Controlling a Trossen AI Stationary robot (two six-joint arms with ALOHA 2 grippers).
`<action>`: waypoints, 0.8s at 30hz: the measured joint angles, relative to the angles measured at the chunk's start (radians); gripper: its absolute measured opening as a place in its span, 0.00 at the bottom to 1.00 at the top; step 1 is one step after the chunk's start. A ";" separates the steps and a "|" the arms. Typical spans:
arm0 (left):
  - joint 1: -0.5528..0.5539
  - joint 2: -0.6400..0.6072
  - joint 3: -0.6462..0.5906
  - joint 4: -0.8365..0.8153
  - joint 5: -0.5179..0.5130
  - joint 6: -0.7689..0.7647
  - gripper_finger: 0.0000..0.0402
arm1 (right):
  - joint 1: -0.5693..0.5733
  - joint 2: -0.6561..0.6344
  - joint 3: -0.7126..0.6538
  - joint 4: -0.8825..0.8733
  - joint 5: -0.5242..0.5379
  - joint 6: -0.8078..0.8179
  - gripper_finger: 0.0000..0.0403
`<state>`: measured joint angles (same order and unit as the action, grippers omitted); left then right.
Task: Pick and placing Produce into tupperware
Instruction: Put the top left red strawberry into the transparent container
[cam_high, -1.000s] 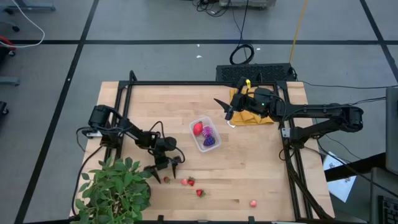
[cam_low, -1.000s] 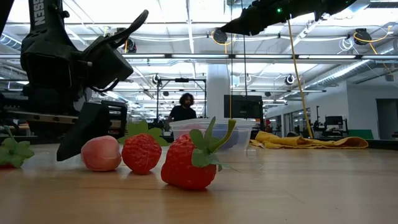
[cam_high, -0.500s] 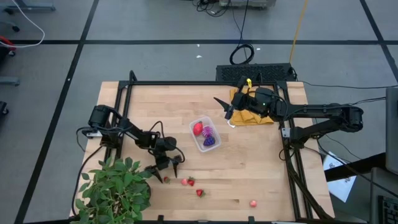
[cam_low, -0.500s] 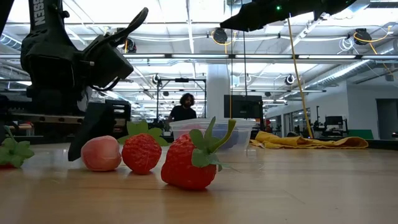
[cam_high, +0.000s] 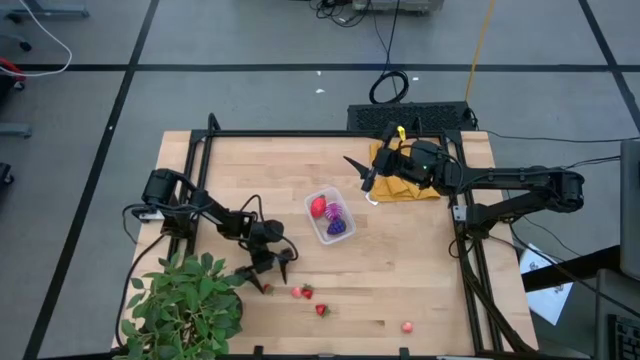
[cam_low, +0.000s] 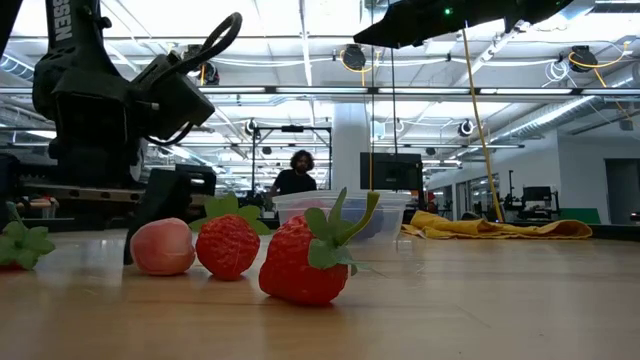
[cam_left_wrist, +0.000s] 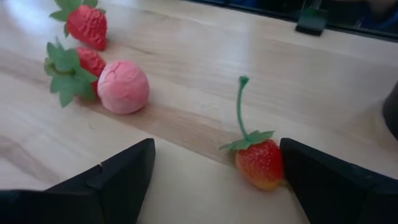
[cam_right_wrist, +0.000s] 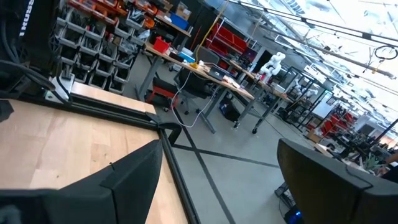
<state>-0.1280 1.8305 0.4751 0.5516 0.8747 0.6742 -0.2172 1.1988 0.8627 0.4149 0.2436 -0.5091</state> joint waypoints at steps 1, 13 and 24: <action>0.000 0.000 0.000 0.001 -0.006 -0.013 0.87 | 0.000 0.000 0.000 0.000 0.000 0.000 0.76; -0.001 -0.002 0.000 -0.002 -0.027 -0.041 0.87 | 0.003 0.000 0.000 0.047 0.000 0.036 0.76; -0.004 -0.001 0.000 -0.012 0.000 -0.005 0.88 | 0.003 0.000 0.000 0.053 0.000 0.056 0.76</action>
<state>-0.1315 1.8297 0.4755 0.5400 0.8747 0.6695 -0.2146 1.1988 0.8631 0.4675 0.2432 -0.4534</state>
